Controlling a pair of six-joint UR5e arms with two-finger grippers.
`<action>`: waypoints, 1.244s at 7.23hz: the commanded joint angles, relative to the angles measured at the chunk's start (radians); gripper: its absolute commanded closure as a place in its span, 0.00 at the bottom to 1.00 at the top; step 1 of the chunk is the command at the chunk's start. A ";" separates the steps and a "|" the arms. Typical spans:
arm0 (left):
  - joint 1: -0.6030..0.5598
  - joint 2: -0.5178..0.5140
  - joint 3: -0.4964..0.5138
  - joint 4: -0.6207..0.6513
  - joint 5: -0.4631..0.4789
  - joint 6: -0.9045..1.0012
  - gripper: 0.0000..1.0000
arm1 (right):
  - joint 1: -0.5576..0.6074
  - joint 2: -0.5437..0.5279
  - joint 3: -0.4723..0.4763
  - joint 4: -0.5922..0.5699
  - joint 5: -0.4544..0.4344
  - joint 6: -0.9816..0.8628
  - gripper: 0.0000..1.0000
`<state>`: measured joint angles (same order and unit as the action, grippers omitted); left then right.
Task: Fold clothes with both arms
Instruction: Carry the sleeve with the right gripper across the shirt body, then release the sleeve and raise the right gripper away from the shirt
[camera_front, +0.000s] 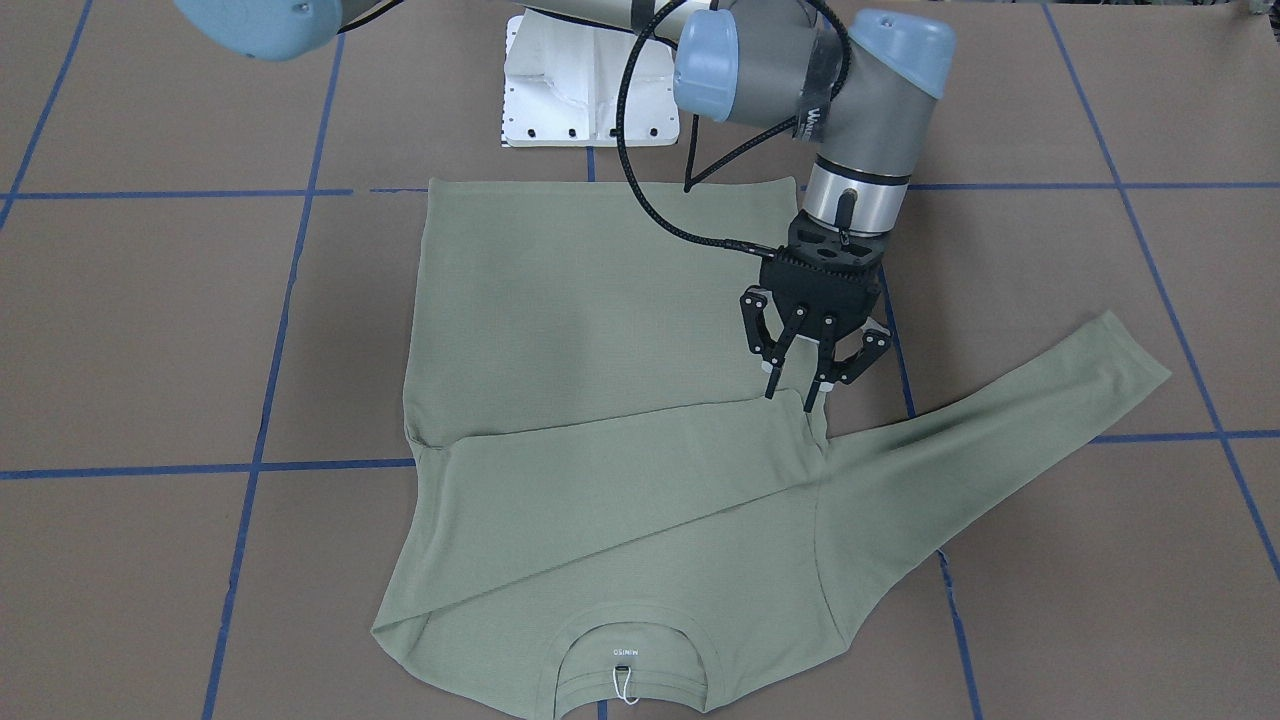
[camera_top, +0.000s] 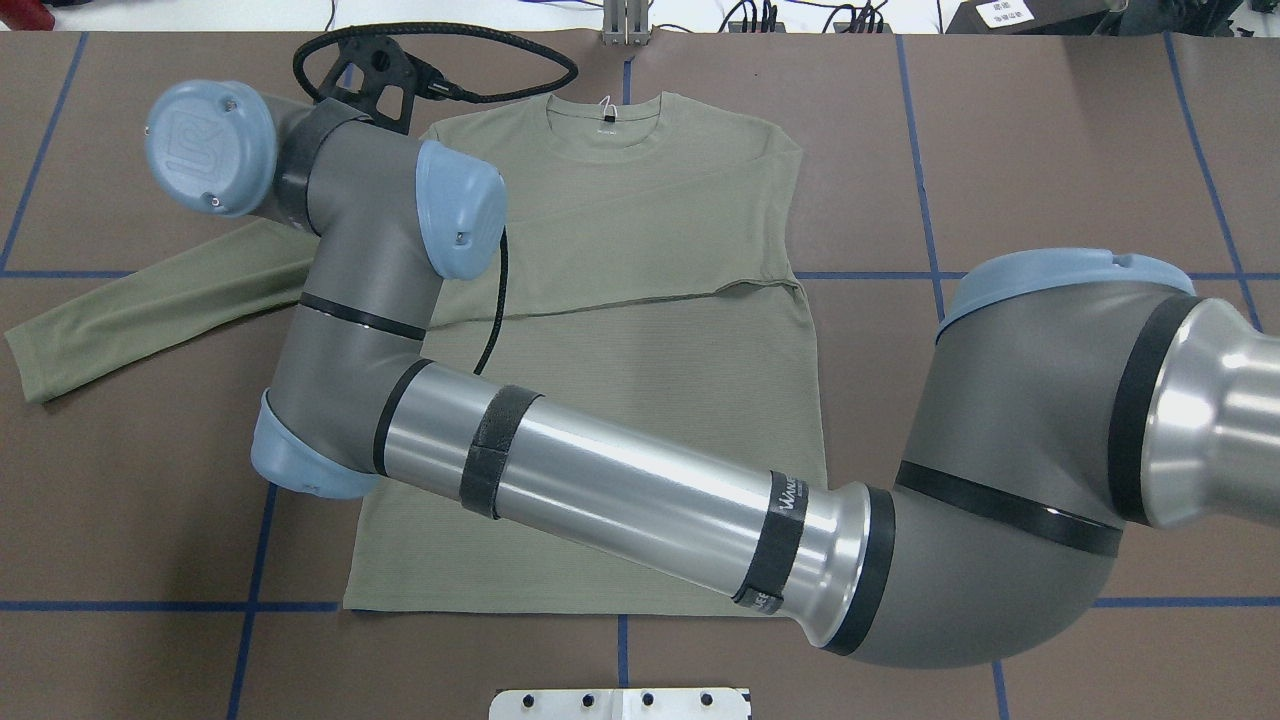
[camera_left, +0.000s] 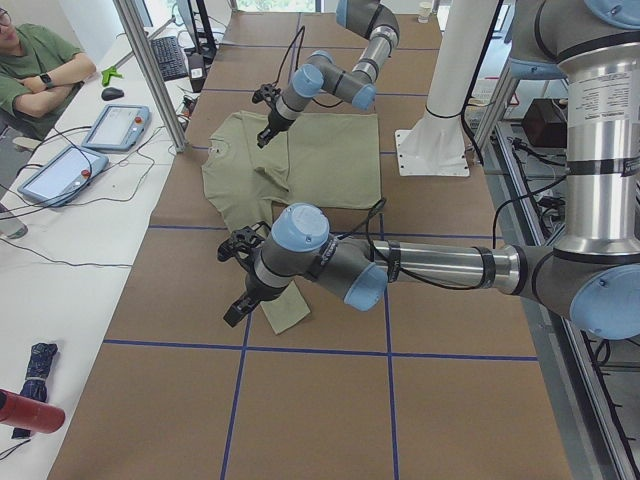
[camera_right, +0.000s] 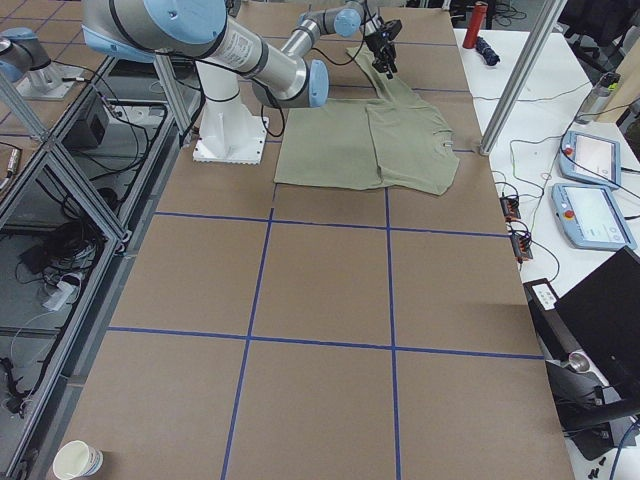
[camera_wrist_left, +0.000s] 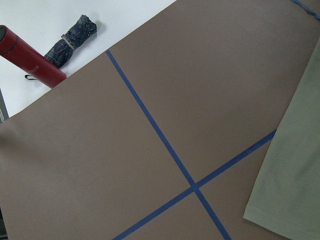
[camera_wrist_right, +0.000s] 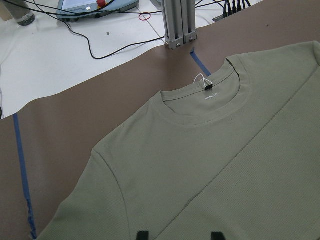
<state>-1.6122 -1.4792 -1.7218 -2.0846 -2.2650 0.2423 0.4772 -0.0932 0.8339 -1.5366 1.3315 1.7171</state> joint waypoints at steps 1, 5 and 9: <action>0.002 -0.032 0.001 -0.079 -0.001 -0.003 0.00 | 0.082 0.027 0.007 -0.031 0.187 -0.068 0.00; 0.154 0.008 0.030 -0.391 -0.004 -0.213 0.00 | 0.332 -0.159 0.334 -0.275 0.521 -0.441 0.00; 0.450 0.112 0.030 -0.557 0.227 -0.504 0.00 | 0.544 -0.655 0.782 -0.275 0.736 -1.005 0.00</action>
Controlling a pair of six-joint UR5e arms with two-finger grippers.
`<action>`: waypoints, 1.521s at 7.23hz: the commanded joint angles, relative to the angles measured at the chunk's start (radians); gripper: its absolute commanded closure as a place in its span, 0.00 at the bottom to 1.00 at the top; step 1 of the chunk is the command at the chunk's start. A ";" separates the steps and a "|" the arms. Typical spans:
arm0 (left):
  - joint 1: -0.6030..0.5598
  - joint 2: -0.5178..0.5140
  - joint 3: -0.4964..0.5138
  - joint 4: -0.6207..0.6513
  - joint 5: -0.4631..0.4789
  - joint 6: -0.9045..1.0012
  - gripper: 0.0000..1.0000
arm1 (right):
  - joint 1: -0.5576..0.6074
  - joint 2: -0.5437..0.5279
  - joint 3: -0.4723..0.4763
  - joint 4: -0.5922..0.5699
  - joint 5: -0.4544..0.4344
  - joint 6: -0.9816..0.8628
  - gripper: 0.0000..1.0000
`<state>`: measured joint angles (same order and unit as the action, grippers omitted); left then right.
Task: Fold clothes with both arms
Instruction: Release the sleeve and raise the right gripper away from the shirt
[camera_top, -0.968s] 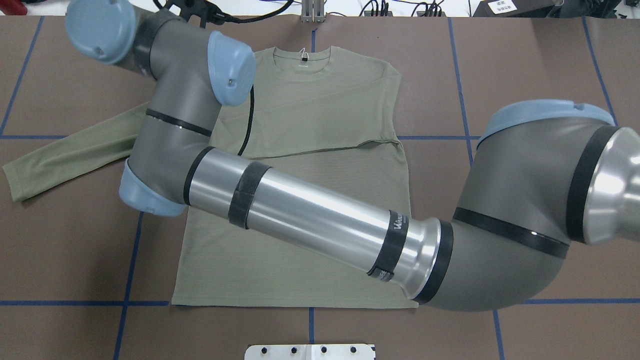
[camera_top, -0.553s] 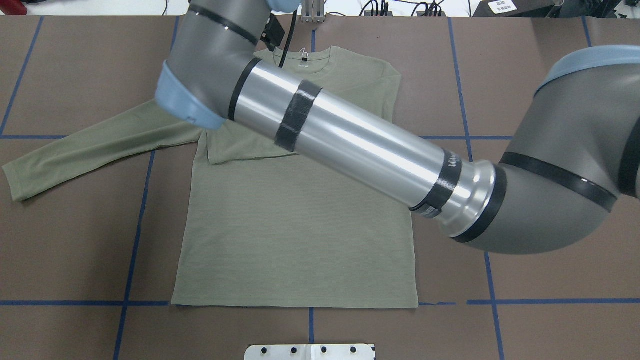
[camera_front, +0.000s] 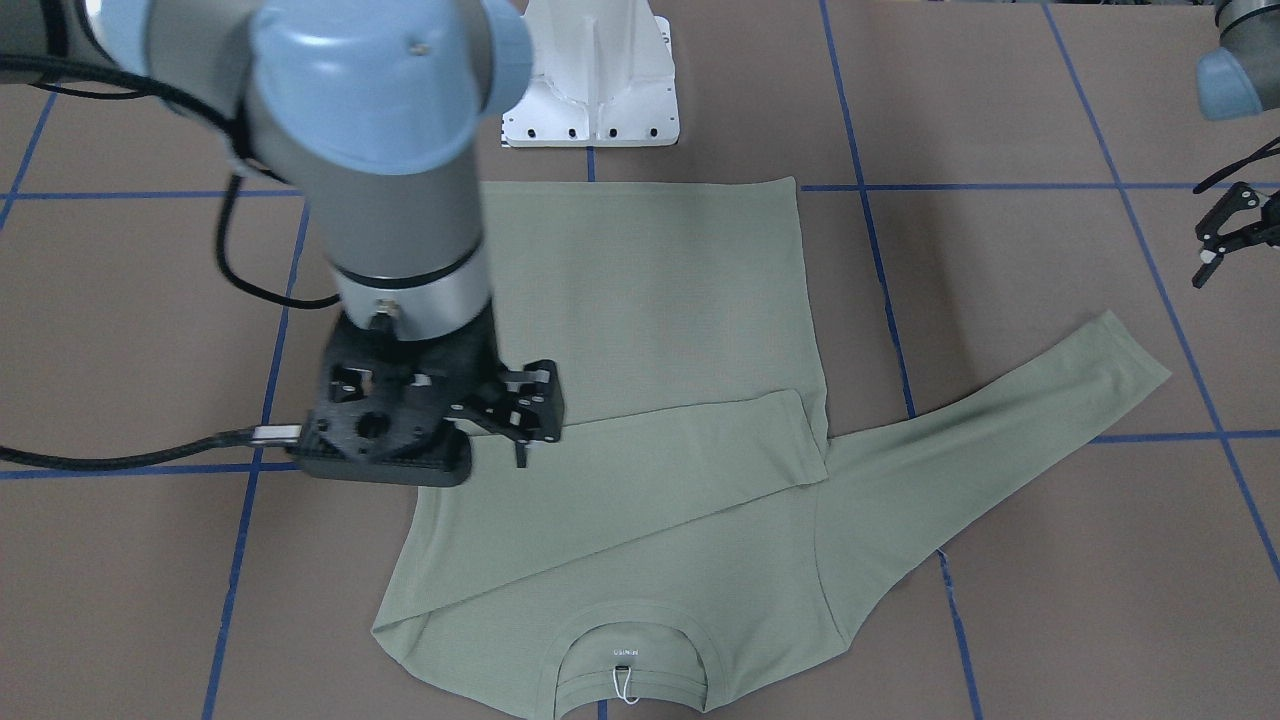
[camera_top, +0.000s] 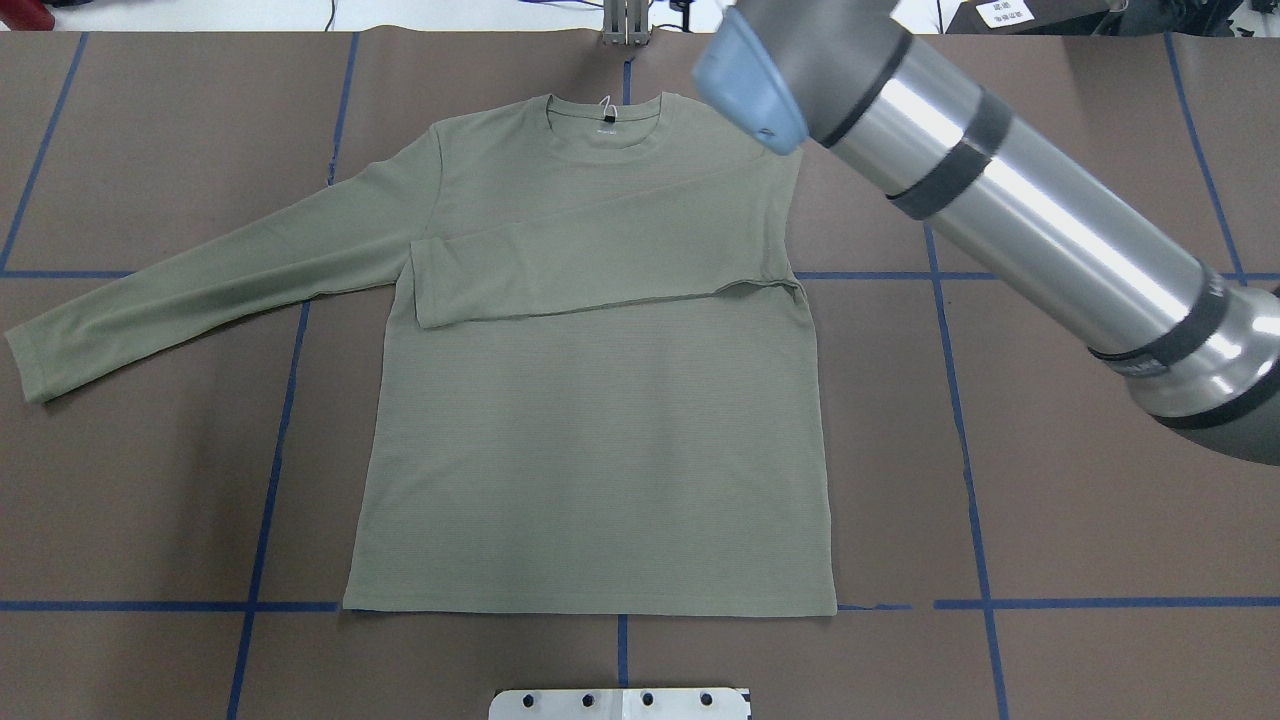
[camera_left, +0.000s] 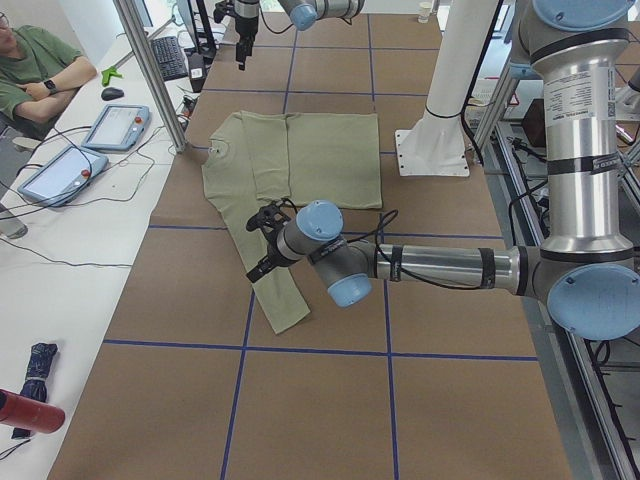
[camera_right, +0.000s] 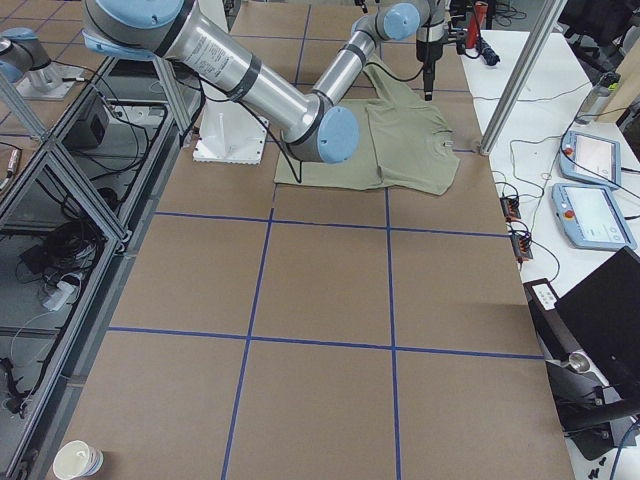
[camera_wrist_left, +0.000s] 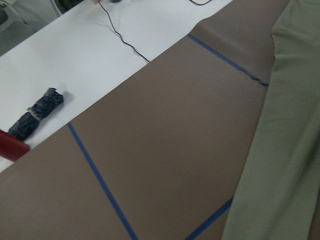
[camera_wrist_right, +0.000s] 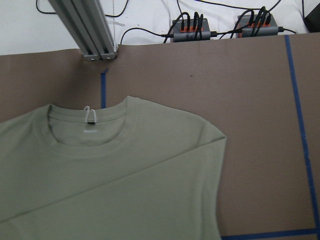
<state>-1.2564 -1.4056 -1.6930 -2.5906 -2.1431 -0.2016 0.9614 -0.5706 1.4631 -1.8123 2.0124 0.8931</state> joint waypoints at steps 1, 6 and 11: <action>0.141 0.059 0.009 -0.052 0.147 -0.062 0.00 | 0.109 -0.313 0.243 0.007 0.104 -0.336 0.00; 0.320 0.066 0.214 -0.206 0.308 -0.058 0.00 | 0.192 -0.678 0.536 0.011 0.152 -0.450 0.00; 0.377 0.066 0.222 -0.207 0.308 -0.053 0.00 | 0.192 -0.680 0.533 0.011 0.146 -0.450 0.00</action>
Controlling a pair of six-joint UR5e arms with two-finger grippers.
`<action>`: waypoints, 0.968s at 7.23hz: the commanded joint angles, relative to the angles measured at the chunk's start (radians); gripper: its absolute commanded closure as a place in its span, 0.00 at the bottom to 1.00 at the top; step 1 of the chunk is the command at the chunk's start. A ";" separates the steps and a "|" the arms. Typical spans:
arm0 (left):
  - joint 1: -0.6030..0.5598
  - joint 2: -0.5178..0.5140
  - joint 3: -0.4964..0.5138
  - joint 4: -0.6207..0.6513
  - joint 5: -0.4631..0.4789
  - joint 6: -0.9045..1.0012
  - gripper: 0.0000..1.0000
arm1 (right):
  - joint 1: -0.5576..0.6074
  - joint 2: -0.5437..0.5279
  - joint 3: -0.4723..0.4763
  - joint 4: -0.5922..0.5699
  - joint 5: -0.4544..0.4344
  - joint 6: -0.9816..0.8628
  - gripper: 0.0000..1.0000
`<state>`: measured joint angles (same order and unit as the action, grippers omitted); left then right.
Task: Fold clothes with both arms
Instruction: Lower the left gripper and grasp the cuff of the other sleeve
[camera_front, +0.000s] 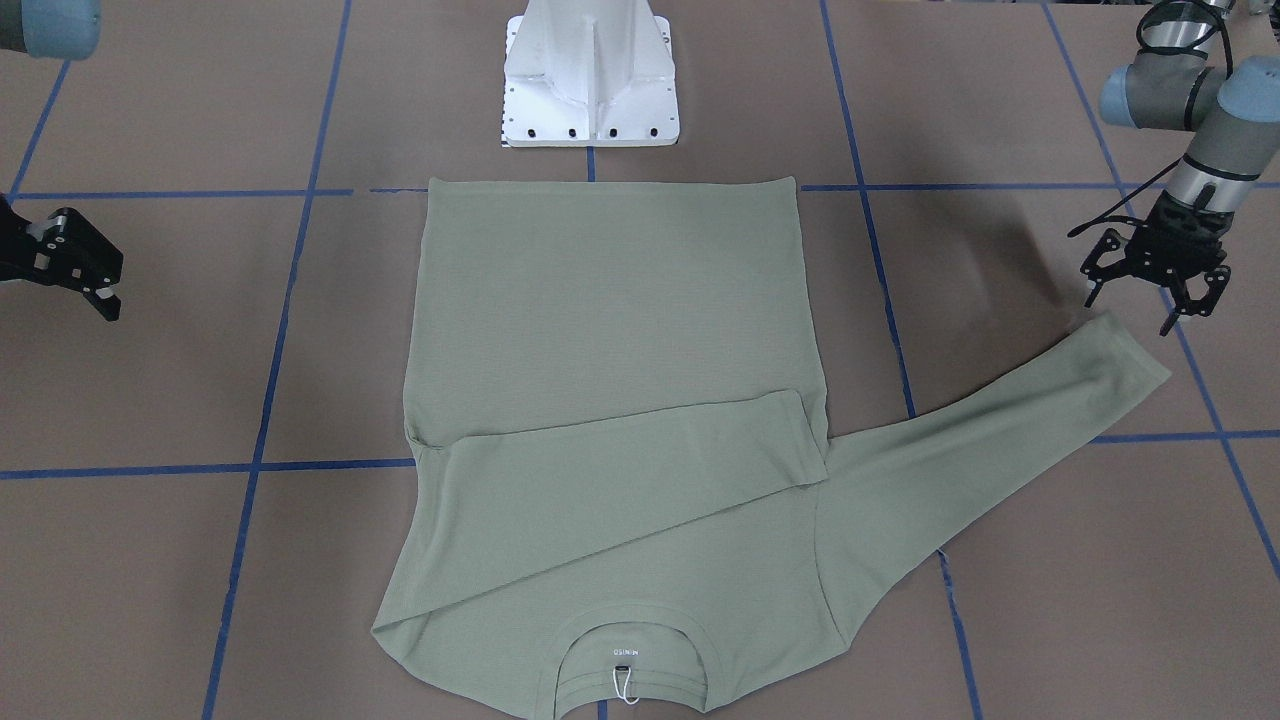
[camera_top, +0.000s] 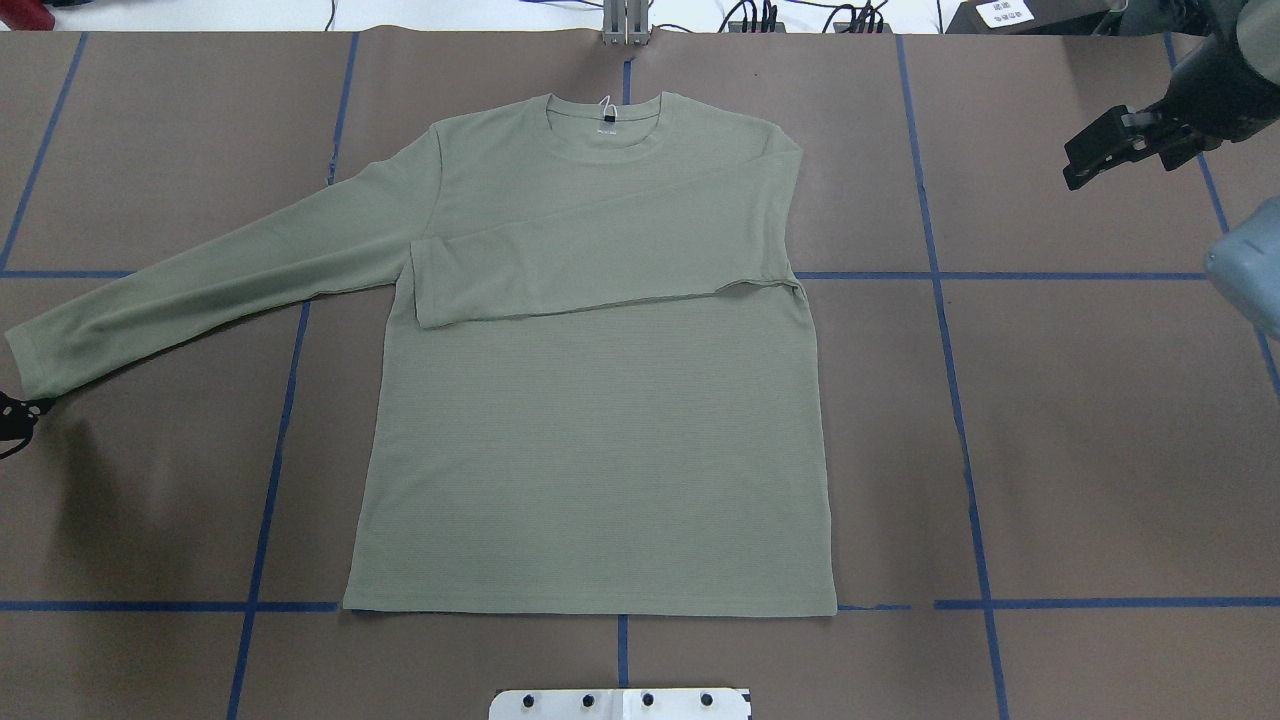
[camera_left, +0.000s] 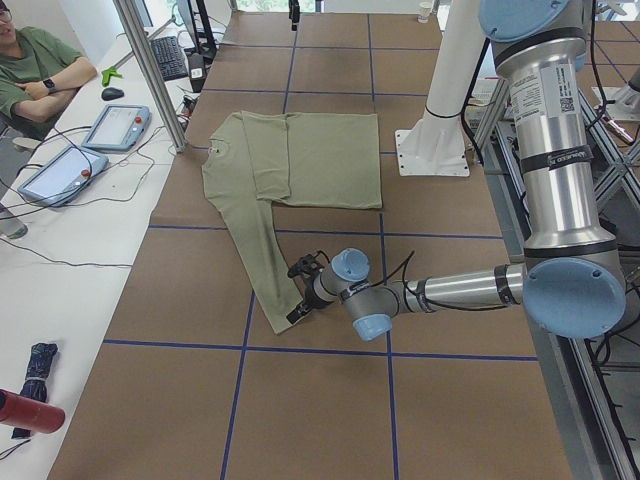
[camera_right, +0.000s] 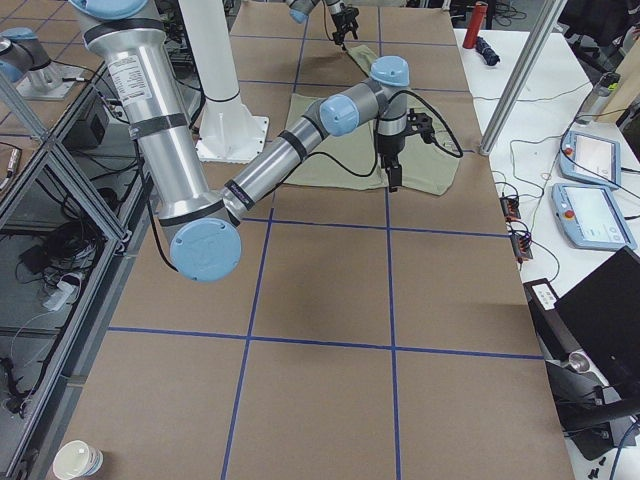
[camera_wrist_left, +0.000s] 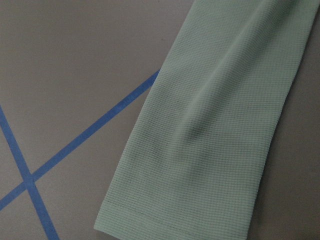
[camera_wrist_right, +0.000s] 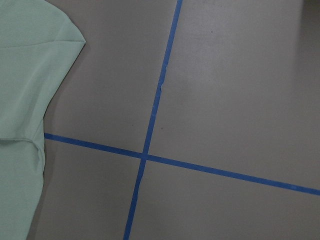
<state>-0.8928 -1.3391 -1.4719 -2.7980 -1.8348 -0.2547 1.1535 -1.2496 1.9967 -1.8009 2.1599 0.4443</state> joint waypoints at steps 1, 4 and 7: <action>0.017 0.000 0.001 0.000 0.002 0.000 0.10 | -0.001 -0.001 -0.002 0.000 -0.002 -0.001 0.00; 0.018 0.005 0.004 0.000 0.003 0.020 0.28 | -0.001 0.001 -0.004 0.000 -0.002 -0.001 0.00; 0.018 0.006 0.007 0.002 0.003 0.029 0.49 | -0.001 0.001 -0.007 0.000 -0.008 -0.001 0.00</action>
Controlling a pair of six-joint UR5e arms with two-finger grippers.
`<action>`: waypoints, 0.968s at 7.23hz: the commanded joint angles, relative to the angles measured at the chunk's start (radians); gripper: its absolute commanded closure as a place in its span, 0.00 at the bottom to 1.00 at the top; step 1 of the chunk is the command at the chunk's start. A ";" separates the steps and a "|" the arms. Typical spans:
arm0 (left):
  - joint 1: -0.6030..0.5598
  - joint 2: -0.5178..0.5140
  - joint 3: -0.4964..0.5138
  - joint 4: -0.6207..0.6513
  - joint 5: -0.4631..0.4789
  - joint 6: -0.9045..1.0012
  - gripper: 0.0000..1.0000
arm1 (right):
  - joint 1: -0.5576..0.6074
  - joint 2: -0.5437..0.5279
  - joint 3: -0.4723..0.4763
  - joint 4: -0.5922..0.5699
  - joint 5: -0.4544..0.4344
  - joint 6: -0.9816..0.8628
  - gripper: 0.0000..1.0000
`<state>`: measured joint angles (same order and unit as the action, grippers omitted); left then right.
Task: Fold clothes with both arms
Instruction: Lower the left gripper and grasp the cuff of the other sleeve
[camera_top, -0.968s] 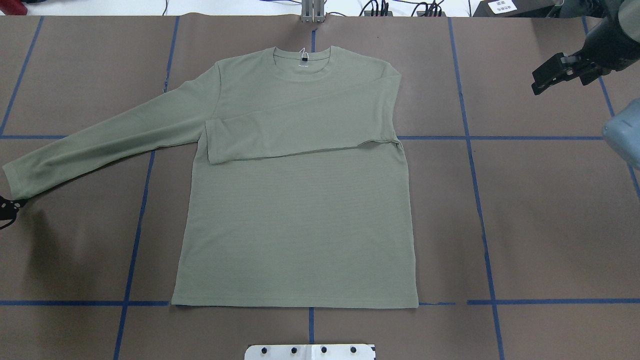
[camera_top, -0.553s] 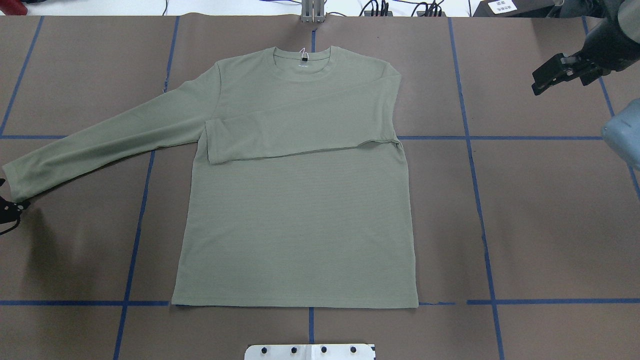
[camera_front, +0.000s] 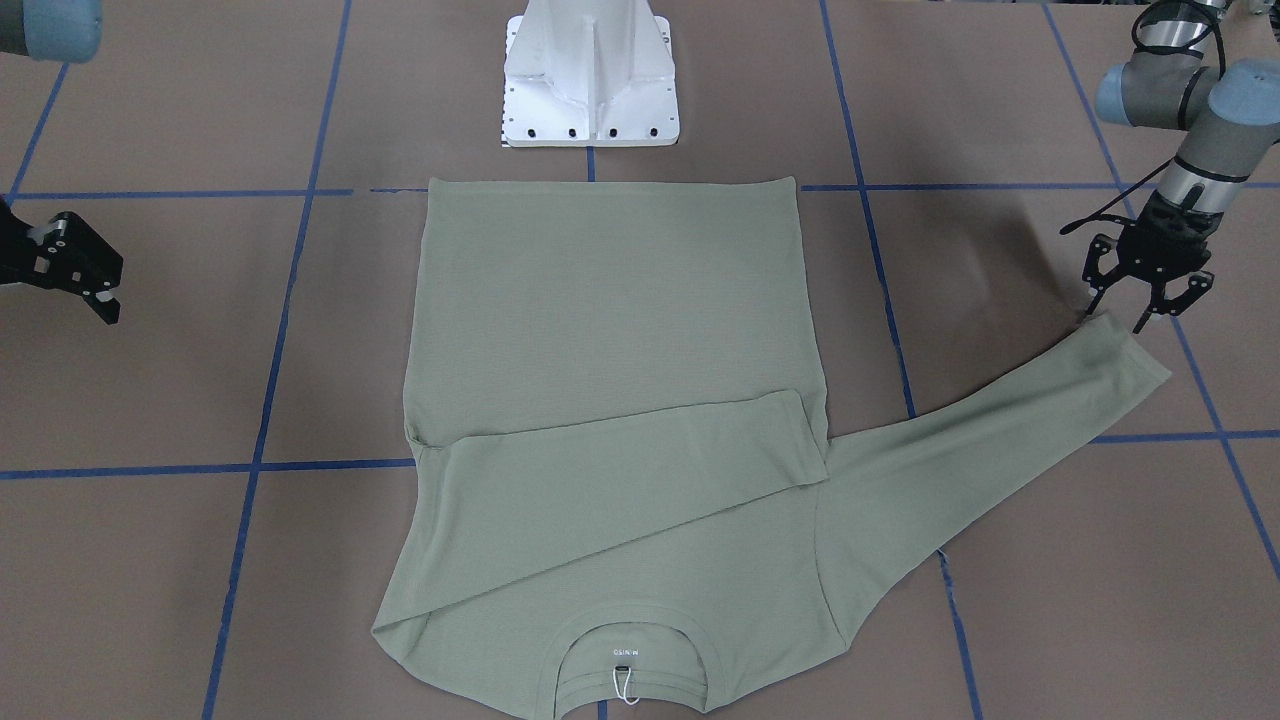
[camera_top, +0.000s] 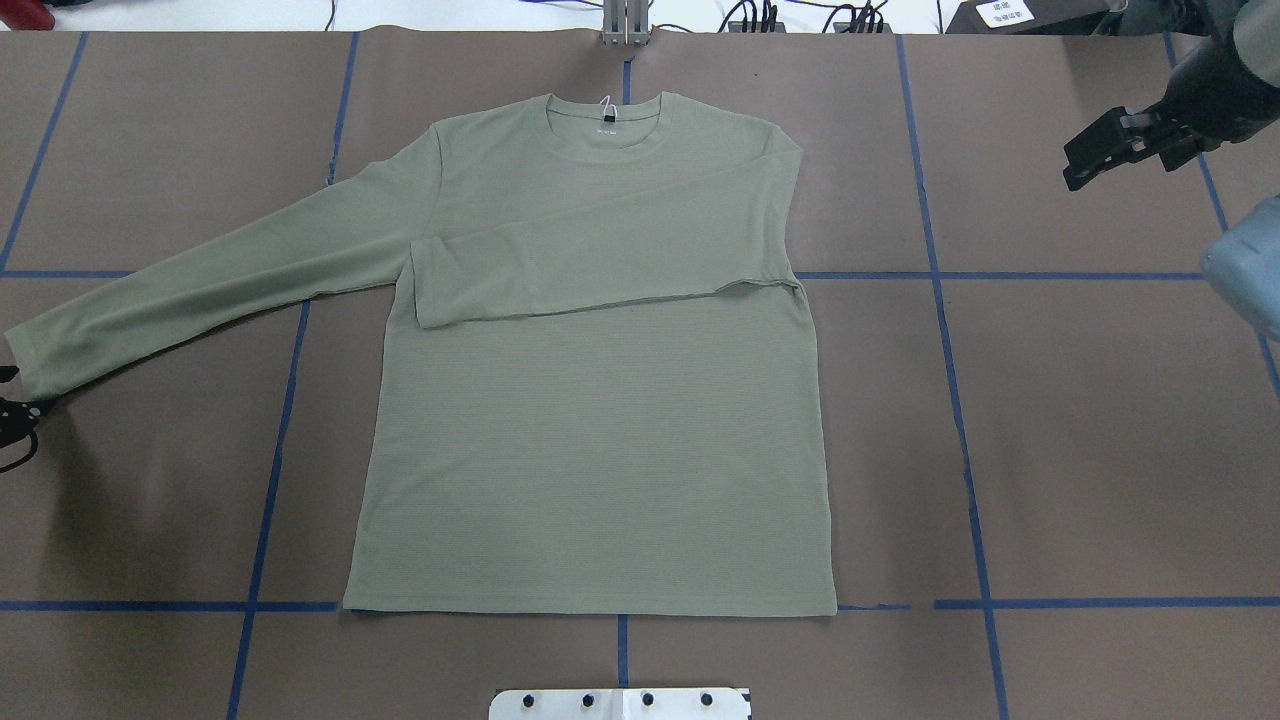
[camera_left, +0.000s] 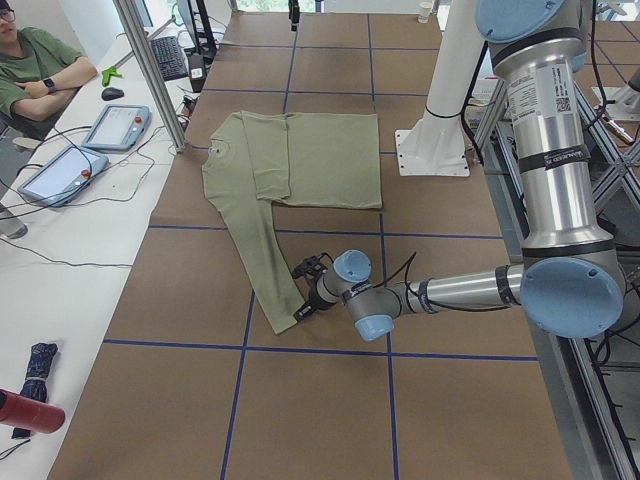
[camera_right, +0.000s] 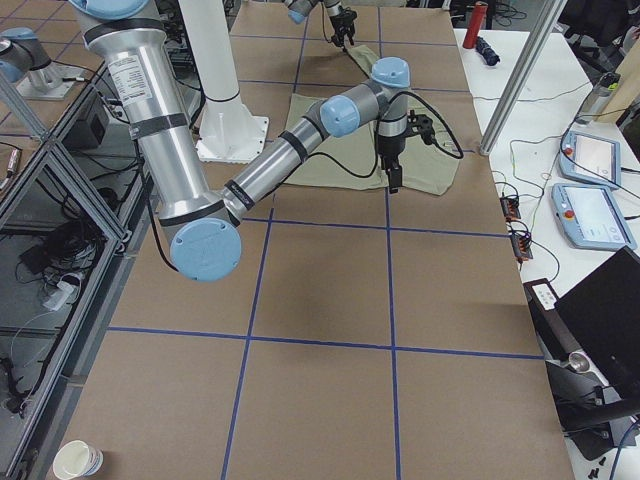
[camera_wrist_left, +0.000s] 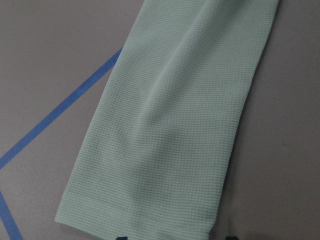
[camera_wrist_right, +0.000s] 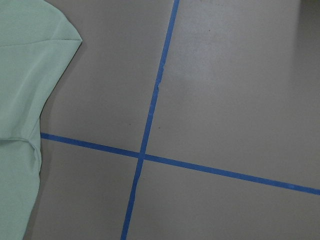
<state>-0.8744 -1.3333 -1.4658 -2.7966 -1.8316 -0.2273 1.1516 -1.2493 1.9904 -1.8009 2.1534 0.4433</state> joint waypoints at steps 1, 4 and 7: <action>0.000 0.000 -0.001 0.000 -0.002 0.002 0.60 | 0.000 0.001 -0.001 0.000 -0.001 0.000 0.00; 0.000 -0.006 -0.008 -0.003 -0.002 0.002 1.00 | 0.000 0.001 -0.004 0.000 -0.003 -0.002 0.00; -0.037 -0.082 -0.111 0.006 -0.008 0.002 1.00 | 0.042 -0.005 -0.015 -0.011 0.011 -0.018 0.00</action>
<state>-0.8899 -1.3757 -1.5289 -2.7966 -1.8340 -0.2251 1.1665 -1.2501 1.9788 -1.8045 2.1556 0.4376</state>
